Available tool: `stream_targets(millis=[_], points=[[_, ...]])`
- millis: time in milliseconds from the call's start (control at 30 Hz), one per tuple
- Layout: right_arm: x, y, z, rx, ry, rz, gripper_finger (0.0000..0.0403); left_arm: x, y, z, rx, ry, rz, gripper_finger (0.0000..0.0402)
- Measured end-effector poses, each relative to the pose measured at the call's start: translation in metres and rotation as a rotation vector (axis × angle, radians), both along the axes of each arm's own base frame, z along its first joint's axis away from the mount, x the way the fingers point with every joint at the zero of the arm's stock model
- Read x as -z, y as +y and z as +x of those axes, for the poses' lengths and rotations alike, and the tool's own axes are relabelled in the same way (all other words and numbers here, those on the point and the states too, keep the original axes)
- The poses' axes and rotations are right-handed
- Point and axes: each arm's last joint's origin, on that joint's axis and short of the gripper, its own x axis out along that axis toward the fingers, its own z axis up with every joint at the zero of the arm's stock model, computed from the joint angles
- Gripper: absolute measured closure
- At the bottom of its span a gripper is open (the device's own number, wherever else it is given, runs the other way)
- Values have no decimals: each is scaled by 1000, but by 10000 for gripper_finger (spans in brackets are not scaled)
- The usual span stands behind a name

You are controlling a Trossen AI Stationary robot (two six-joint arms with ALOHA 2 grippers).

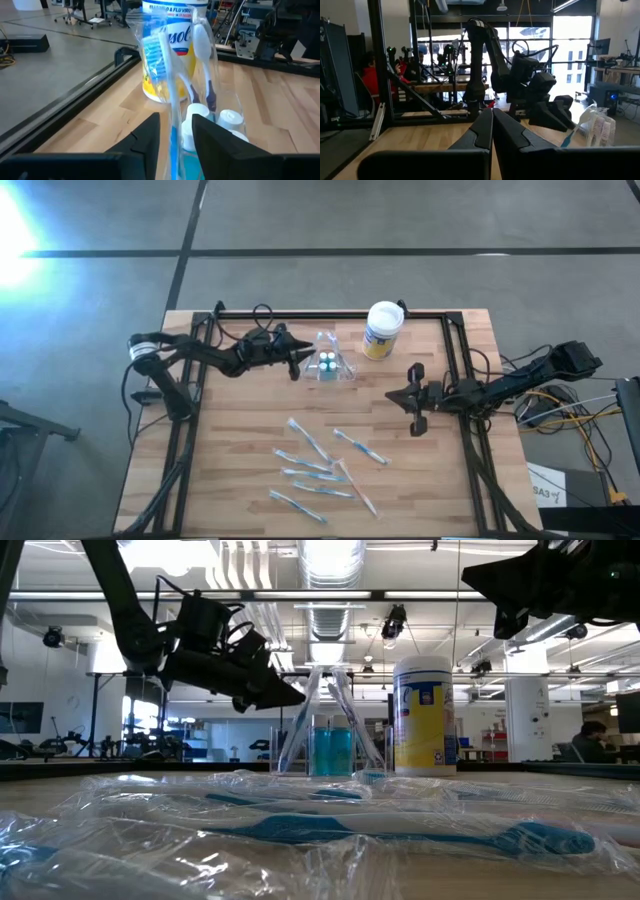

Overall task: Pick & Place toothbrushing station
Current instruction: Put the blue toothbrush into the transparent organizer

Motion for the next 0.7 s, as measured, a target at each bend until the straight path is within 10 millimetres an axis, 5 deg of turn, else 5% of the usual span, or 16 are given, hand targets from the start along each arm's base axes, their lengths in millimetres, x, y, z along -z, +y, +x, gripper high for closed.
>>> stream_targets(millis=[200, 367, 567, 700], points=[[0, 0, 0, 0, 0, 3, 394, -10, -1, -2, -2, -34, 12, 261], [0, 0, 0, -4, -1, 21, 394, -49, -13, -19, 116, -160, 102, 257], [1, 0, 0, -7, 8, 33, 394, -102, -48, -80, 270, -360, 229, 266], [3, 0, 0, -9, 24, 47, 394, -111, -73, -129, 263, -390, 300, 287]])
